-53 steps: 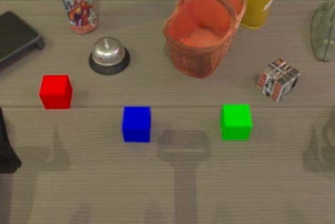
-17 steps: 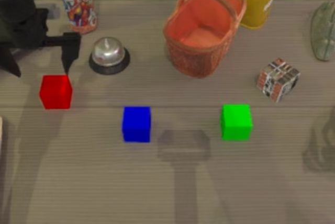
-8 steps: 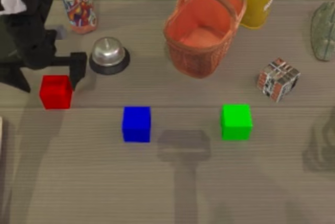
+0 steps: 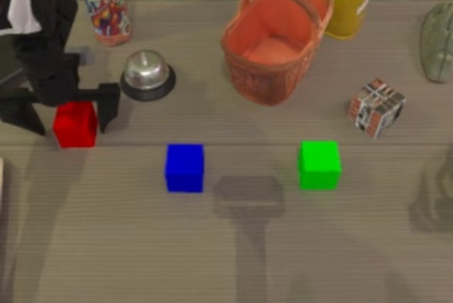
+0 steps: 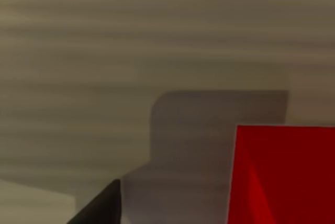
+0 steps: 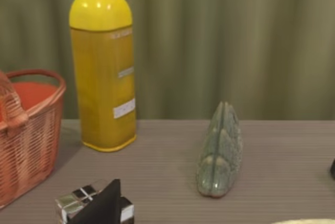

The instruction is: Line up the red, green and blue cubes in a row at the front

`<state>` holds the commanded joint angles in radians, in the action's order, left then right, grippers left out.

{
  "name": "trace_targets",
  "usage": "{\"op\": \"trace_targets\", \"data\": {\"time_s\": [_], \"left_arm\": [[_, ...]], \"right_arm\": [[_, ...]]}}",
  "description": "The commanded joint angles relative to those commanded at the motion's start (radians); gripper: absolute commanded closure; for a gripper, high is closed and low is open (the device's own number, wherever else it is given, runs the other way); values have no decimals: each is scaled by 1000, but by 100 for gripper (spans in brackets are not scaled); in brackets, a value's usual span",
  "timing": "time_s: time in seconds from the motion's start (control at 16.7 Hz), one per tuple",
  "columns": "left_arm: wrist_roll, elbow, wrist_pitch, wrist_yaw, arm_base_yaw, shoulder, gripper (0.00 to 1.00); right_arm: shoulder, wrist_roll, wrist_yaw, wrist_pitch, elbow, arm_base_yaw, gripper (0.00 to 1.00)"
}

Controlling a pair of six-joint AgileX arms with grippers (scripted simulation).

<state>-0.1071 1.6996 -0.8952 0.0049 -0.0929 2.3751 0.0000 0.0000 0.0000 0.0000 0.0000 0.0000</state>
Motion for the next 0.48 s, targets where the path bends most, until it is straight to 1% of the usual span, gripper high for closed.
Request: {"op": "trace_targets", "data": {"time_s": [0.48], "left_arm": [[0, 0, 0, 0, 0, 0, 68]], "right_arm": [[0, 0, 0, 0, 0, 0, 0]]}}
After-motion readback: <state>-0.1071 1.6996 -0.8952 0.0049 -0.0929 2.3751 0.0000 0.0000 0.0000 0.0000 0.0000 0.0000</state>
